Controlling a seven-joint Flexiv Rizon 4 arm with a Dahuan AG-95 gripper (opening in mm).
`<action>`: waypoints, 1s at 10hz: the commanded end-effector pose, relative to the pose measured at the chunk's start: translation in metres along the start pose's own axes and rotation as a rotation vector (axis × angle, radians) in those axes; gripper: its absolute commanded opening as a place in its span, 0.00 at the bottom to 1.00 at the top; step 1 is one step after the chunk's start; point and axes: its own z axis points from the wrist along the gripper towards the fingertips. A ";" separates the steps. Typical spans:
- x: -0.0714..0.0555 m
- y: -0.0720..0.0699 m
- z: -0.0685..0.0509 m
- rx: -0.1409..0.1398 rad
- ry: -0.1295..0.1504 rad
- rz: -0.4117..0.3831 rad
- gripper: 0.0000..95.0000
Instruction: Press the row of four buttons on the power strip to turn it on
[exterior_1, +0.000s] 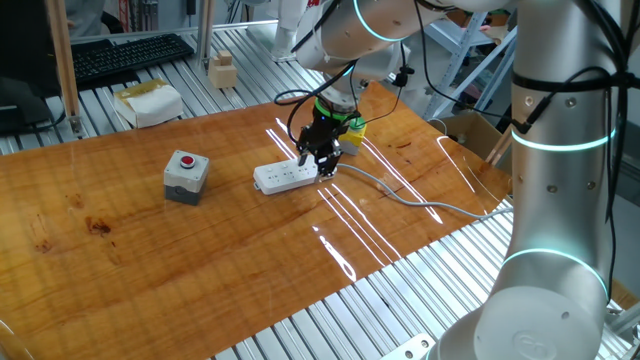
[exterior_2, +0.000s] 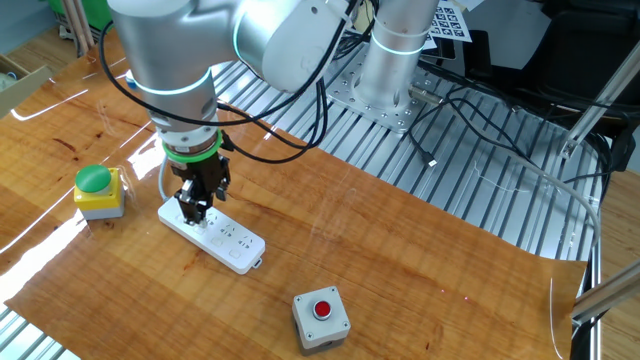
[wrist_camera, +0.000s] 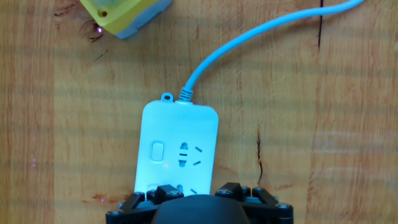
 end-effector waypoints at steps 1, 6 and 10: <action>0.001 0.000 -0.001 0.001 0.001 0.000 0.60; 0.003 0.001 -0.003 -0.001 0.001 0.005 0.80; 0.005 0.002 -0.004 -0.004 0.000 0.007 0.80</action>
